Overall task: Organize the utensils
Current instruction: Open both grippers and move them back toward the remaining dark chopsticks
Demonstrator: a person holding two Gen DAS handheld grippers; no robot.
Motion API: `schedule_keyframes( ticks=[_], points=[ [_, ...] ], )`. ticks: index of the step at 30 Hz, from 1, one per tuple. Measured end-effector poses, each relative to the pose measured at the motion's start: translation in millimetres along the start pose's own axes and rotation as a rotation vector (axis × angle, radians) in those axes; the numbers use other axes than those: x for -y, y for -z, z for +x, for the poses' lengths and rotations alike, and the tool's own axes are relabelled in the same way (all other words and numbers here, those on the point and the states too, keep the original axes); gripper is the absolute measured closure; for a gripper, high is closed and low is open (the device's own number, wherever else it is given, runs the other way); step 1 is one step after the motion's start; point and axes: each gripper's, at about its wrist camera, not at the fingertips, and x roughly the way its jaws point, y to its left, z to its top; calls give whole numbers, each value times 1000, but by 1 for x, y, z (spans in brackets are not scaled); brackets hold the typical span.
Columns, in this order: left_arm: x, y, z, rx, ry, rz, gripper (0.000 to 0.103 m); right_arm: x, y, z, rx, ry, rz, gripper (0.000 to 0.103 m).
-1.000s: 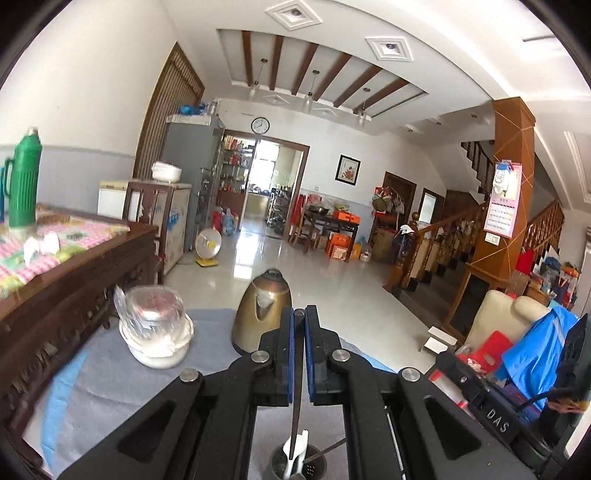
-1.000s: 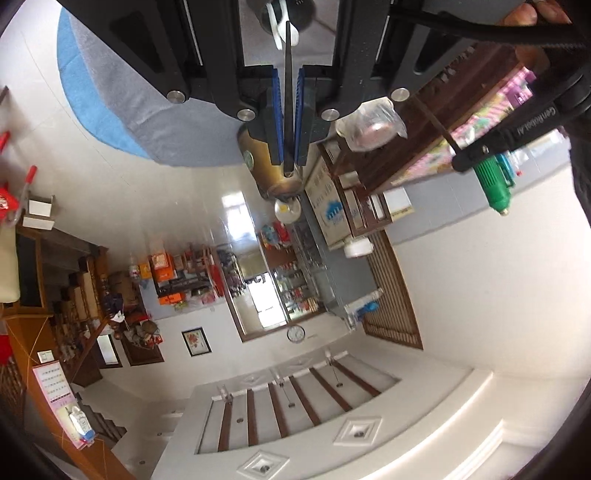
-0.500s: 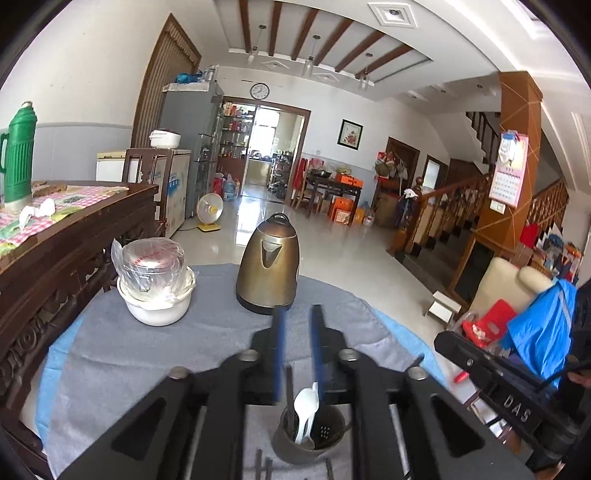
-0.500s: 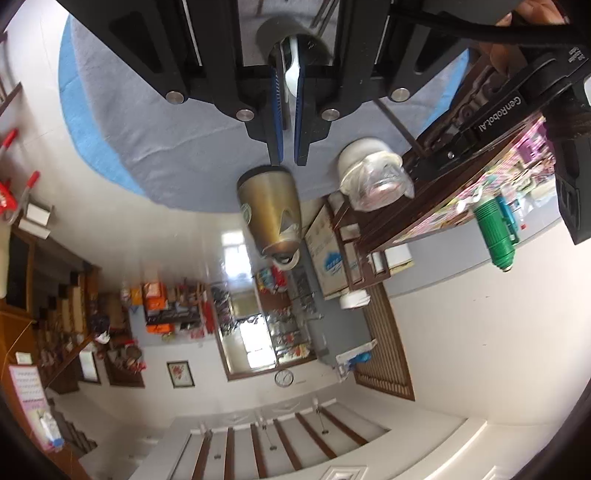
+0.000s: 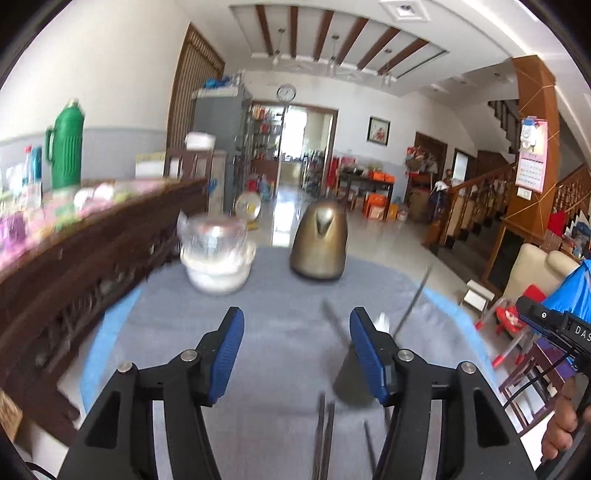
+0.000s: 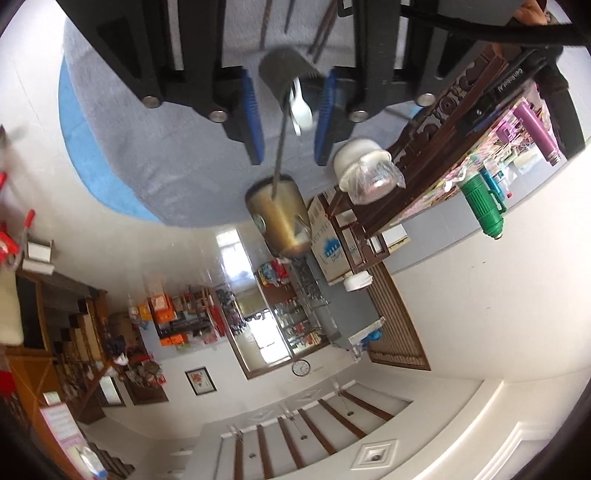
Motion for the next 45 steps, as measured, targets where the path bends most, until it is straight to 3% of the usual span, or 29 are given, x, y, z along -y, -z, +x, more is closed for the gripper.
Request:
schedule_keyframes(
  ticks=[6, 11, 14, 21, 27, 34, 45],
  points=[
    [-8, 67, 20, -170, -4, -41, 42, 29, 66, 22, -132, -89, 68, 70],
    [-7, 104, 33, -263, -6, -75, 42, 48, 108, 53, -202, -98, 146, 70],
    [2, 114, 33, -260, -25, -40, 42, 51, 126, 61, -215, -93, 146, 69],
    [9, 123, 40, -267, -98, 15, 42, 50, 144, 55, -144, -40, 61, 69],
    [17, 121, 44, -262, -159, 68, 41, 47, 143, 54, -112, -47, 43, 69],
    [26, 121, 45, -261, -186, 112, 41, 58, 142, 55, -111, -67, 98, 69],
    [28, 127, 46, -274, -216, 123, 40, 53, 143, 56, -120, -73, 73, 69]
  ],
)
